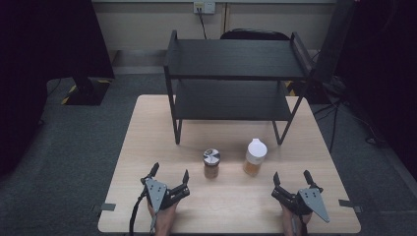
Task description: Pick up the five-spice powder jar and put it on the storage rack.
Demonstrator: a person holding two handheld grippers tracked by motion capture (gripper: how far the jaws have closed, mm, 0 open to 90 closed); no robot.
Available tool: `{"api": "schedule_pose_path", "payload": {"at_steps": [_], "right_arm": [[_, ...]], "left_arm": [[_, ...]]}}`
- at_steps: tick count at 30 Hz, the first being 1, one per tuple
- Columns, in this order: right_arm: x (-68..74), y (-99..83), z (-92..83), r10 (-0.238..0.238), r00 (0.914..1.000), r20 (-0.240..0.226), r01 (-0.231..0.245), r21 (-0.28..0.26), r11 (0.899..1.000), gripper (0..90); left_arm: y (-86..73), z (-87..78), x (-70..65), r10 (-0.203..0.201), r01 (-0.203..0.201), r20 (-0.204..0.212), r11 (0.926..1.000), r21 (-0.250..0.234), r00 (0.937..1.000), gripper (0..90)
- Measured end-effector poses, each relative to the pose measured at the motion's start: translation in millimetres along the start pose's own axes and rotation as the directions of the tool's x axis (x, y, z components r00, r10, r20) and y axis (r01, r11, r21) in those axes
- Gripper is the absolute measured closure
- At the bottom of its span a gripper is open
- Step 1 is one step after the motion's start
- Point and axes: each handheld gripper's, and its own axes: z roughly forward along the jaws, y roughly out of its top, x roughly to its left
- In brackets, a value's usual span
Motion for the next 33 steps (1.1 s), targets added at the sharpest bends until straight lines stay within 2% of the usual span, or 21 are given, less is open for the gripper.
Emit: {"api": "schedule_pose_path", "payload": {"at_steps": [5, 12, 17, 25, 29, 33], "right_arm": [[0.0, 0.0, 0.0, 0.0, 1.0, 0.0, 0.0, 0.0, 1.0, 0.0], [0.3, 0.0, 0.0, 0.0, 1.0, 0.002, 0.0, 0.0, 1.0, 0.0], [0.3, 0.0, 0.0, -0.001, 1.0, 0.002, 0.001, 0.0, 1.0, 0.0], [0.3, 0.0, 0.0, 0.0, 1.0, 0.002, 0.0, 0.0, 1.0, 0.0], [0.2, 0.0, 0.1, -0.001, 1.0, 0.001, 0.001, 0.0, 1.0, 0.0], [0.2, 0.0, 0.1, -0.001, 1.0, 0.002, 0.001, 0.0, 1.0, 0.0]], "left_arm": [[5.3, 3.5, 0.6, -0.007, 0.007, 0.035, 1.0, -0.003, 0.9994, 0.0], [10.6, 7.4, -1.9, -0.028, 0.028, 0.05, 0.9996, -0.003, 0.9984, 0.0], [16.0, 11.7, -6.6, -0.003, 0.003, 0.062, 1.0, 0.009, 0.9981, 0.0], [23.5, 20.3, -12.8, -0.009, 0.007, 0.089, 0.9998, 0.017, 0.996, 0.0], [23.5, 23.1, -16.5, -0.03, 0.03, 0.101, 0.9995, 0.006, 0.9945, 0.0], [26.4, 27.2, -19.2, -0.027, 0.025, 0.123, 0.9995, 0.017, 0.992, 0.0]]}}
